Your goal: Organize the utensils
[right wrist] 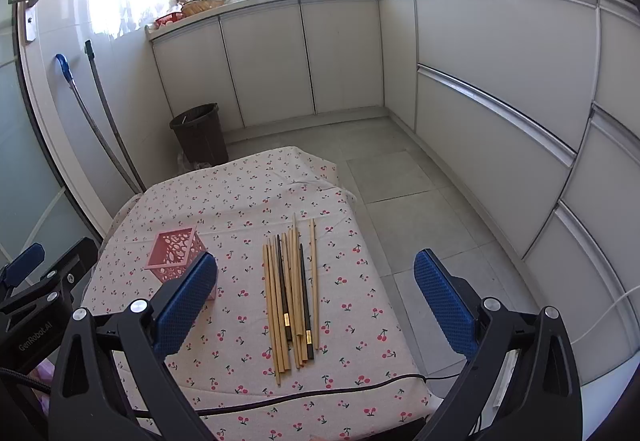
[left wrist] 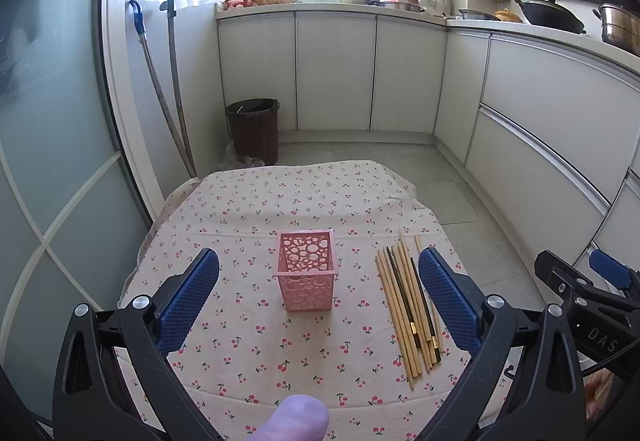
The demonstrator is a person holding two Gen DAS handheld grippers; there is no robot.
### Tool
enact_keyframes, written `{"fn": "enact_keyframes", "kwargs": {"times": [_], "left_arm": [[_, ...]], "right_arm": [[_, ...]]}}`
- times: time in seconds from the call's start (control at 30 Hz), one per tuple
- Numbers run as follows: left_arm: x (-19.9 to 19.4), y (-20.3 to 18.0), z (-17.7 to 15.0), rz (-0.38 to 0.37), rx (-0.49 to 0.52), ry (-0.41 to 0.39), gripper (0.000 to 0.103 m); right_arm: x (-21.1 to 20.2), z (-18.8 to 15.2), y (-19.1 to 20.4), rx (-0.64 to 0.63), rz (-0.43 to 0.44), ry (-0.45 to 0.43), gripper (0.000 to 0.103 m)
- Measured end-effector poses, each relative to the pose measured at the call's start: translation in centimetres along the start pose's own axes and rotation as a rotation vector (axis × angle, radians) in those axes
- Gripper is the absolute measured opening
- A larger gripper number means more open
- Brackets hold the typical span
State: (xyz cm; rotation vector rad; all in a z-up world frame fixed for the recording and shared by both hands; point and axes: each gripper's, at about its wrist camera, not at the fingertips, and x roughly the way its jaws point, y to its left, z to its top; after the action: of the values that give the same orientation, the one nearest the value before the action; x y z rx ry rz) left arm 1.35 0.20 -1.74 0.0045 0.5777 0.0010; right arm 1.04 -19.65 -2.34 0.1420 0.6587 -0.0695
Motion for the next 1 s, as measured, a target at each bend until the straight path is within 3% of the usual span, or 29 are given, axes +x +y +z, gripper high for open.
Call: {"fn": "enact_keyframes", "kwargs": {"times": [1.0], "left_arm": [[1.00, 0.08, -0.10, 0.016, -0.005, 0.044, 0.096]], "right_arm": [[0.57, -0.09, -0.34, 0.023, 0.001, 0.032, 0.096]]}}
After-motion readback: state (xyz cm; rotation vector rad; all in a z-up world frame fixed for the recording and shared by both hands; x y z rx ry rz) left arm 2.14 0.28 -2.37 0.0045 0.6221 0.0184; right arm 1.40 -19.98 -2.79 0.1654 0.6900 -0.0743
